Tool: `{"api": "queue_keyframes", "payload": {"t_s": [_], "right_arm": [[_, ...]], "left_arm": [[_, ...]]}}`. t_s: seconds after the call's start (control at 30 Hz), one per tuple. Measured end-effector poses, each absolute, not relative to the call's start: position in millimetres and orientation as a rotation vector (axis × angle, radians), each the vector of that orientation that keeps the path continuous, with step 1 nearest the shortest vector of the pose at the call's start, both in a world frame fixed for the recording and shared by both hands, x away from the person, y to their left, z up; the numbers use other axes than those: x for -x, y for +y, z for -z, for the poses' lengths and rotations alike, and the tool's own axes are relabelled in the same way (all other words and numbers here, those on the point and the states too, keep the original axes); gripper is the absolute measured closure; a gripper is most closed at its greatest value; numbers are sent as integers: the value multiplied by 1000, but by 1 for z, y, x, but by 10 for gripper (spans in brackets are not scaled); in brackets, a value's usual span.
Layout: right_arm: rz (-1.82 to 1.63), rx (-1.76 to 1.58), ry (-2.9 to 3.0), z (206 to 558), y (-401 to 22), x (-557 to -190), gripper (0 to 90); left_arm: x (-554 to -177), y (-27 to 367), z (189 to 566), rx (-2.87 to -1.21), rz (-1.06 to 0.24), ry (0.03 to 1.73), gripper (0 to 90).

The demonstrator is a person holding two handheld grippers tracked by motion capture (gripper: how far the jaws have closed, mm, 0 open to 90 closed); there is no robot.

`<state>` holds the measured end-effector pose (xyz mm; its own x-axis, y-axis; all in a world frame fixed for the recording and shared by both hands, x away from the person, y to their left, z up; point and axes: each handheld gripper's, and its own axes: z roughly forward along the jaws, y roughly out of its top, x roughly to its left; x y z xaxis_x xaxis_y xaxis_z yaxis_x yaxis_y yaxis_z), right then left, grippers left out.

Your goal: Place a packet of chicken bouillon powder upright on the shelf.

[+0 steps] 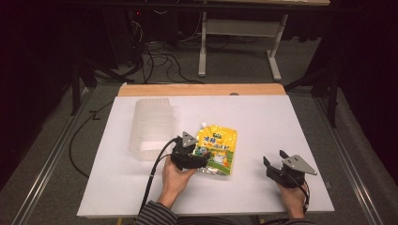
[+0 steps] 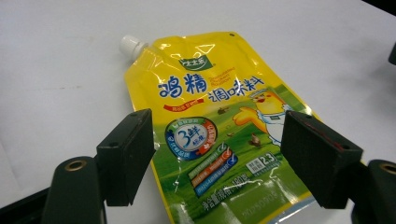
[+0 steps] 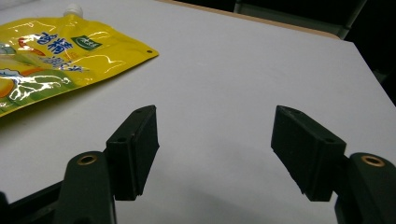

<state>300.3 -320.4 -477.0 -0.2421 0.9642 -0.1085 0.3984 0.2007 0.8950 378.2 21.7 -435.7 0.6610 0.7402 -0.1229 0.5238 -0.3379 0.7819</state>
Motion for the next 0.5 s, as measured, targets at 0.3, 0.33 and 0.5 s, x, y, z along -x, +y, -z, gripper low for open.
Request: {"api": "queue_keyframes", "payload": {"t_s": [0.3, 0.33, 0.5], "right_arm": [[-1003, -1279, 1769, 477, -320, -301, 325], [-1005, -1280, 1766, 477, -320, -301, 324], [-1004, -1281, 1772, 477, -320, -301, 324]], "left_arm": [[-397, 13, 444, -2037, -298, 1060, 234], [-400, 11, 444, -2046, -302, 1065, 229], [-411, 2, 444, -2052, -307, 1086, 222]]}}
